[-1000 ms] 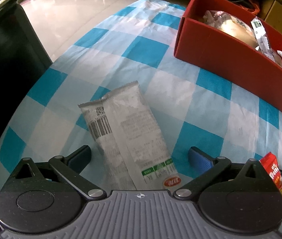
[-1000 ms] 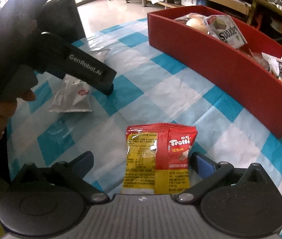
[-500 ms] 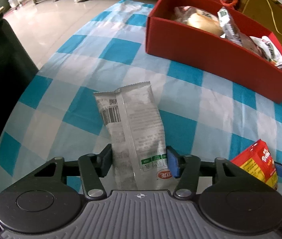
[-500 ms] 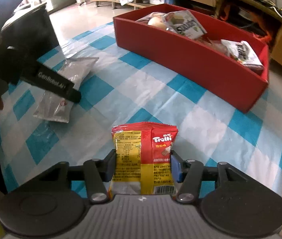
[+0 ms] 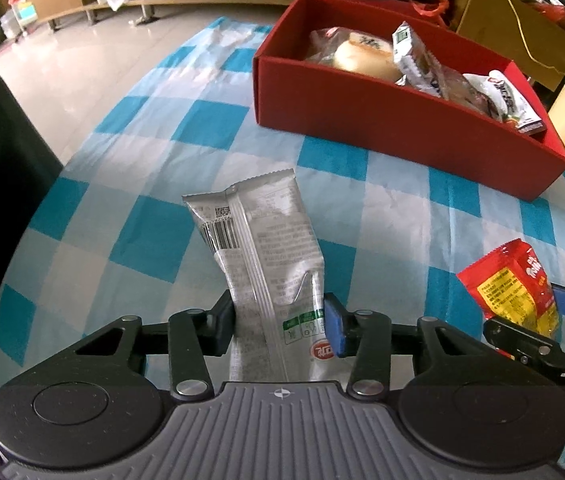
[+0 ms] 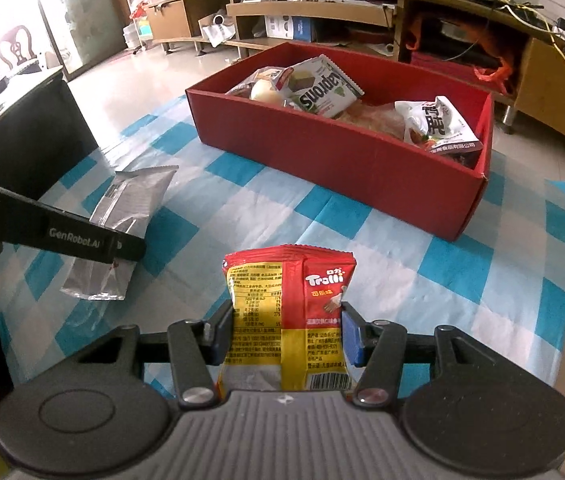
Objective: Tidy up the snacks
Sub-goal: 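Grasp the white-silver packet with the left tool while right tool holds the Trolli packet, then carry the silver packet and Trolli packet with both tools over the red box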
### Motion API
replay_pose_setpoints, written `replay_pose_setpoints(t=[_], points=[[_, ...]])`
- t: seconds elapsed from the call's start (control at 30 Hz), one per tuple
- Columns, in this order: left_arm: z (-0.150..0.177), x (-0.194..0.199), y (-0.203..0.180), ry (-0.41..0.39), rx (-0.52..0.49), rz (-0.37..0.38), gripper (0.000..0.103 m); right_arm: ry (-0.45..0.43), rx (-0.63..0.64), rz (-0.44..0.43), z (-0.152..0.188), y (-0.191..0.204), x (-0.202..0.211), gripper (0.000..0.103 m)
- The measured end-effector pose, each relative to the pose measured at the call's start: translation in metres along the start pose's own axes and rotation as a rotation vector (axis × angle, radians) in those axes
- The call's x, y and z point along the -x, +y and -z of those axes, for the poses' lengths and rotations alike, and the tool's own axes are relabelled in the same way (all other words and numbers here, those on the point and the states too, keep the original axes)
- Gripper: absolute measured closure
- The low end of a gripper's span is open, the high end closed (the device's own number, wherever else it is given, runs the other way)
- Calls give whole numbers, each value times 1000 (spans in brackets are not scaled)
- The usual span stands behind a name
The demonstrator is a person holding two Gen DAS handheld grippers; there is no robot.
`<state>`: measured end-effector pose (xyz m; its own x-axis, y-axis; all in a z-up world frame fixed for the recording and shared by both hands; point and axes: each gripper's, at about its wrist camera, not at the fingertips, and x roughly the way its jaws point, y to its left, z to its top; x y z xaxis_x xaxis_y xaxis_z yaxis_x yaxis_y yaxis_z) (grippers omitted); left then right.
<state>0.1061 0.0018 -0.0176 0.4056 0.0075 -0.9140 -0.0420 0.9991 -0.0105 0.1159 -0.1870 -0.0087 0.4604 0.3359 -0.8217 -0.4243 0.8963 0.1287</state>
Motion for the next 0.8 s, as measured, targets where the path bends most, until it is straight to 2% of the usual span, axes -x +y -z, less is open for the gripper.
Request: replay_pose_setpoints(t=[0.4,0.8], points=[[0,7,-4,-18,-1,21,51,-33,-27,-2,-8,-7,4,51],[-5,21,-13,-86,-35,25,51,-81,-72,7,-20,-21,12,51]])
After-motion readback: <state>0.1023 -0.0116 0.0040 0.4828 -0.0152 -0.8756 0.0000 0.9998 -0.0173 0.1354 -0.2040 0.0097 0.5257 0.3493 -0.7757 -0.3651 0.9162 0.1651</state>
